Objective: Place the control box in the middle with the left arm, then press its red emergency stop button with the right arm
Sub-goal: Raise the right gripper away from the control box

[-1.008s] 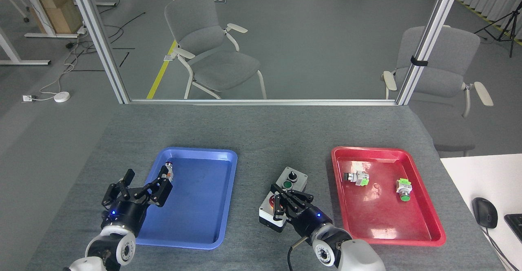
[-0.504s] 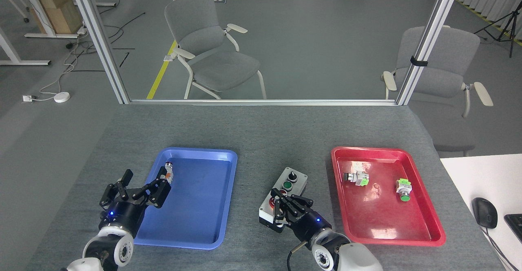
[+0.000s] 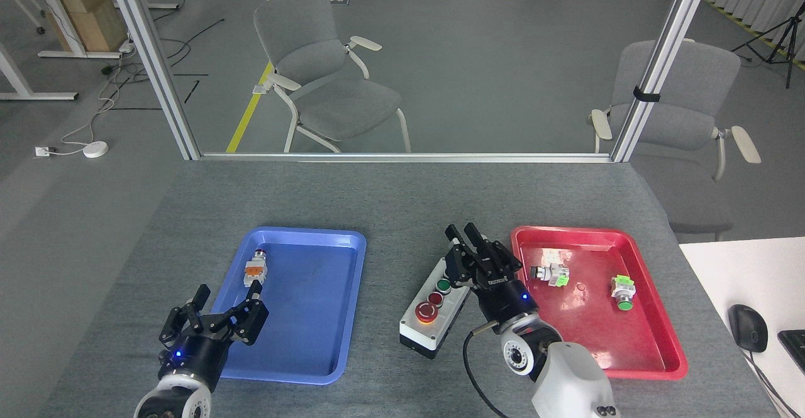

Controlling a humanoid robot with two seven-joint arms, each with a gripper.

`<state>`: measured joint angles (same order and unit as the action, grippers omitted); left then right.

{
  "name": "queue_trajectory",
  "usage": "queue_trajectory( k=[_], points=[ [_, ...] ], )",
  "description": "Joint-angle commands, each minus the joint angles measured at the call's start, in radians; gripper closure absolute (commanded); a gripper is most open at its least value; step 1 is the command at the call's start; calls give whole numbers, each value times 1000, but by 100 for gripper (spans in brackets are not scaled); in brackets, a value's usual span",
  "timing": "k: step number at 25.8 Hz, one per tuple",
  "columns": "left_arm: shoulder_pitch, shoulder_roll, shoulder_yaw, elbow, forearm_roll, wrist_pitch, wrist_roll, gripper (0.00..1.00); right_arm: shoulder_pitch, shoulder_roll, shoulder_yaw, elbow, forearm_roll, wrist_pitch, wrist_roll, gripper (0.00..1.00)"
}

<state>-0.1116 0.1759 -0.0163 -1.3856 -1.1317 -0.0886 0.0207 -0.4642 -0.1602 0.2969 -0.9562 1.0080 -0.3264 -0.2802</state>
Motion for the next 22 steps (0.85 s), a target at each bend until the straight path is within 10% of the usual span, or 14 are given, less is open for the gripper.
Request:
queue_trajectory(
  k=[1, 5, 13, 22],
  points=[
    [12, -1, -16, 11, 0, 3, -1, 1, -2, -45, -85, -16, -2, 0, -14, 0],
    [10, -4, -16, 16, 13, 3, 2, 1, 55, -117, -140, -27, 1, 1, -11, 0],
    [10, -24, -10, 16, 13, 4, 2, 1, 288, -87, -295, -233, 158, 96, 113, 0],
    [10, -24, -10, 16, 13, 4, 2, 1, 312, -78, -323, -274, 153, 147, 65, 0]
  ],
)
